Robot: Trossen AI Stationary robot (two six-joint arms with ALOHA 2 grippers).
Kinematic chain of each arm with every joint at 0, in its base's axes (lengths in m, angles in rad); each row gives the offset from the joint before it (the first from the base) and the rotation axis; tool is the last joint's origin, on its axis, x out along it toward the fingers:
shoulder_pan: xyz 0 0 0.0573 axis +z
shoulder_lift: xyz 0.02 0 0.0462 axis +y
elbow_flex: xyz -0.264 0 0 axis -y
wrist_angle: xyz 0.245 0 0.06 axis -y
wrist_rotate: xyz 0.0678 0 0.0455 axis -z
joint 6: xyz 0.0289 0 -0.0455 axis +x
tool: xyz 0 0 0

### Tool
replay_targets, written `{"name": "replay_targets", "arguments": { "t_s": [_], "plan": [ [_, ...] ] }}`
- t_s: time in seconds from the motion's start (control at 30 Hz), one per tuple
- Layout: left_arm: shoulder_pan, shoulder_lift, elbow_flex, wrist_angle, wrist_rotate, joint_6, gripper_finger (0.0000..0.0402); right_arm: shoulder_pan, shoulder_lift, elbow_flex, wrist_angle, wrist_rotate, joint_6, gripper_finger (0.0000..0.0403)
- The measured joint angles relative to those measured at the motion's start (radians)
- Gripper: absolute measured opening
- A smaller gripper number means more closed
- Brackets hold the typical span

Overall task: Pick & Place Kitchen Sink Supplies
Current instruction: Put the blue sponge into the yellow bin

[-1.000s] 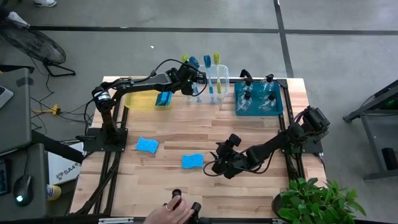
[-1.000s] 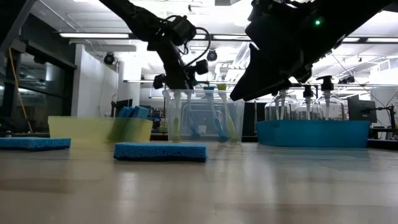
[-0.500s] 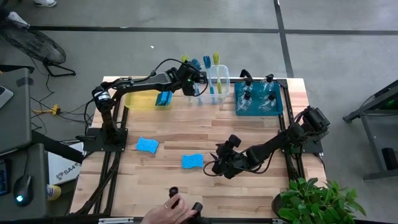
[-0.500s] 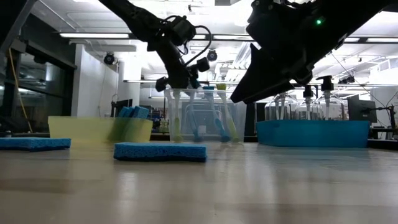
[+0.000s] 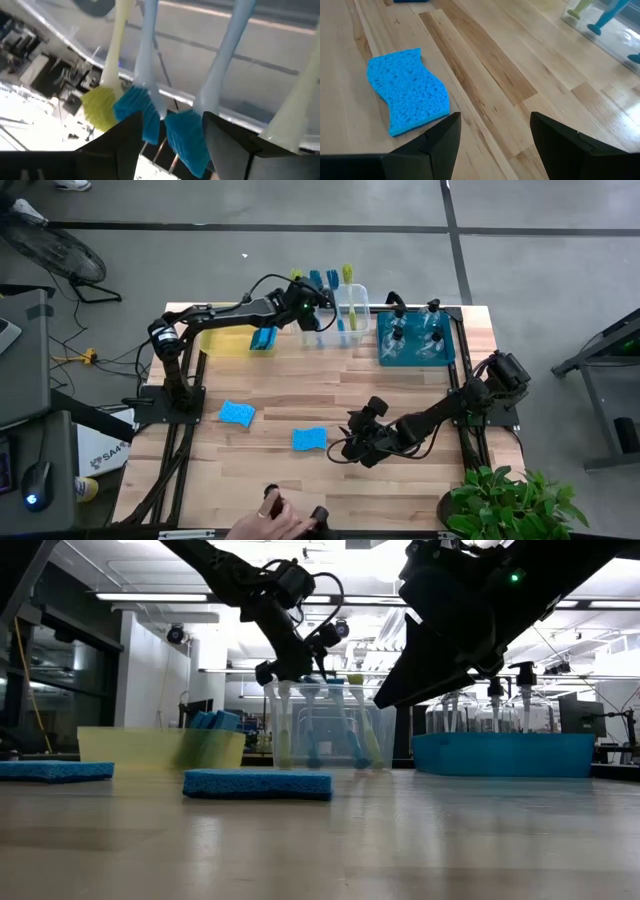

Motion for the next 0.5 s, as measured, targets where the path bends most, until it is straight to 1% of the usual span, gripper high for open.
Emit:
{"name": "replay_targets", "arguments": {
  "t_s": [0.13,0.23,0.4,0.5],
  "plan": [
    [-0.023,0.000,0.000,0.058,-0.058,-0.014,0.0198,0.000,0.000,0.000,0.000,0.000,0.000,0.0232],
    [-0.044,-0.001,0.001,0.093,-0.089,-0.069,0.0198,0.000,0.000,0.000,0.000,0.000,0.000,0.0232],
    [-0.076,-0.036,0.007,0.096,-0.137,-0.196,0.0197,0.003,0.000,0.000,-0.007,-0.009,0.000,0.0232],
    [-0.099,-0.070,0.008,0.118,-0.183,-0.289,0.0197,0.003,0.000,0.000,-0.018,-0.019,0.000,0.0232]
  ]
}}
